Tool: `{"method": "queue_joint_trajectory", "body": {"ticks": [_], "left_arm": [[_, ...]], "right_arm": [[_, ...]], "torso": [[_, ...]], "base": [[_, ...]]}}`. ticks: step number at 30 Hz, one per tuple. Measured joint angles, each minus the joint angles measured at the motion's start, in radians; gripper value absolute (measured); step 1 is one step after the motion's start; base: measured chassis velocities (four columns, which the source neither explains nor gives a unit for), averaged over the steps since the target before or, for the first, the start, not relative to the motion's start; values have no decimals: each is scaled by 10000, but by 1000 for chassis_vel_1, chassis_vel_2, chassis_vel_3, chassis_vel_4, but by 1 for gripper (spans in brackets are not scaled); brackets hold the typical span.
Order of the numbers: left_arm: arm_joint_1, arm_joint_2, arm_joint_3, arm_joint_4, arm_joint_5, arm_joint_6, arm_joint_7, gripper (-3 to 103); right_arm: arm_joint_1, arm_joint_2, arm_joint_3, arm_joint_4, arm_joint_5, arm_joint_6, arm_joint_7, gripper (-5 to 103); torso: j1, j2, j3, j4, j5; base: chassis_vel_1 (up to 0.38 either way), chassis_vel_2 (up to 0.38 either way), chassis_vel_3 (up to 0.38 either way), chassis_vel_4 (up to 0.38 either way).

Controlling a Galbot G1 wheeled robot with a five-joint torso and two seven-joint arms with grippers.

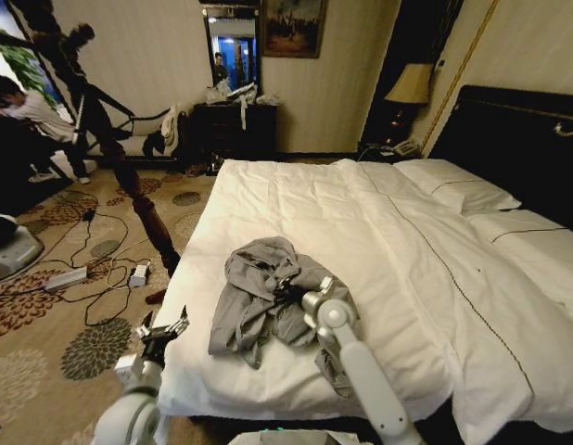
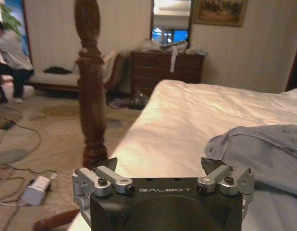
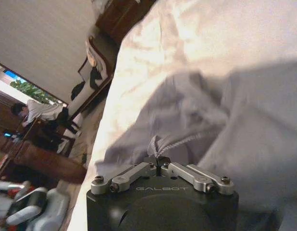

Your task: Pick up the clothes from the bed and hang them on the clothes hanger.

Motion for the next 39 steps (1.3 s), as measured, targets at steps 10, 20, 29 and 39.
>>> {"method": "queue_joint_trajectory", "body": {"ticks": [10,20,29,39], "left_arm": [[-3529,1005,1704,2018,-3375,913,-782,96],[-6954,616,3212,4578,-6253,1813,-1364,99],[-8466,51,4096,6320,-6069,1890,-1098,96],[-9062,-76,4260,7640,-6117,2103,-647,71]], "right_arm": [[252,-1064,227,474,358,-236,187,0],[-136,-1852,693,757,297,-251,296,0],[-447,-2028,1075,858,717,-247,472,0],[-583,-2339,1269,1023,1075,-247,673,0]], "torso": [[0,0,0,-1,-2],[1,-1,0,-2,1],[1,-1,-1,-1,1],[-1,1,-1,3,1]], "base": [[0,0,0,0],[0,0,0,0],[0,0,0,0],[0,0,0,0]]}}
